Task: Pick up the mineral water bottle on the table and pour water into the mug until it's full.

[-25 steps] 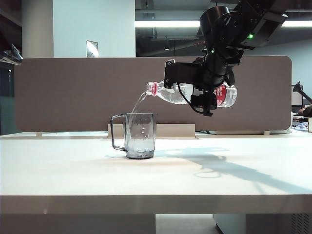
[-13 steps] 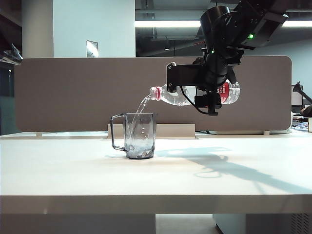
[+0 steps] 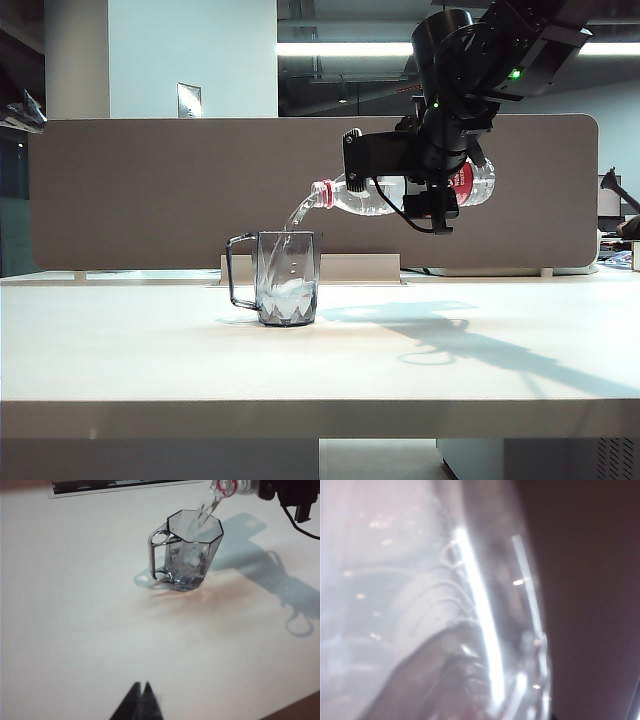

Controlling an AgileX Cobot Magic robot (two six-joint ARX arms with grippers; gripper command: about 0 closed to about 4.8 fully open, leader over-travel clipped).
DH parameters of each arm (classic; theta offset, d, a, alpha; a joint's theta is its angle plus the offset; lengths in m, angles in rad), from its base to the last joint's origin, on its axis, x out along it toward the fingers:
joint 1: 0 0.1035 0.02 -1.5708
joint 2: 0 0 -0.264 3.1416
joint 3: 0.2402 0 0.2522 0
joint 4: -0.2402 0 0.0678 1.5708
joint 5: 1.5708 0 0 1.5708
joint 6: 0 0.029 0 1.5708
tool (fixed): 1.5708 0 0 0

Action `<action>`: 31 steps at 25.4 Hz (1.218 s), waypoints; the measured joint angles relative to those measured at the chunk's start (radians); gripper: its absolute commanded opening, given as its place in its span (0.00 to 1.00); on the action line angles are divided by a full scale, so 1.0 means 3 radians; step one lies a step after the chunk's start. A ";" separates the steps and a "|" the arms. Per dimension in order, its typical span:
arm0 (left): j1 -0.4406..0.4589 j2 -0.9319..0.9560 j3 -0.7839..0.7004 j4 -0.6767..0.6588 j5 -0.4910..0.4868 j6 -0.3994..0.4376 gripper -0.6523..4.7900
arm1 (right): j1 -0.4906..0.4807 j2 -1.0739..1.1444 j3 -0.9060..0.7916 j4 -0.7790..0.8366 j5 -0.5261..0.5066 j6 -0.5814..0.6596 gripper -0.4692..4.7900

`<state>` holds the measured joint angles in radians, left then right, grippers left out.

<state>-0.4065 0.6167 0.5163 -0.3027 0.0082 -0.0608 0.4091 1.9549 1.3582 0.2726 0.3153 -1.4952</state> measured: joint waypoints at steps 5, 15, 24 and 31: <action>0.0000 0.0000 0.0000 0.0000 0.0000 0.0000 0.12 | 0.0001 -0.0005 0.0000 0.0099 0.0079 -0.0011 0.67; 0.0000 0.0000 0.0000 -0.0001 0.0000 0.0000 0.12 | 0.0000 -0.0018 0.0000 0.0174 0.0149 -0.0109 0.67; 0.0000 0.0000 0.0000 -0.0001 0.0000 0.0000 0.12 | 0.0000 -0.0018 0.0000 0.0177 0.0149 -0.0118 0.67; 0.0000 0.0000 0.0000 -0.0001 0.0000 0.0000 0.12 | 0.0000 -0.0019 0.0005 0.0197 0.0149 -0.0118 0.67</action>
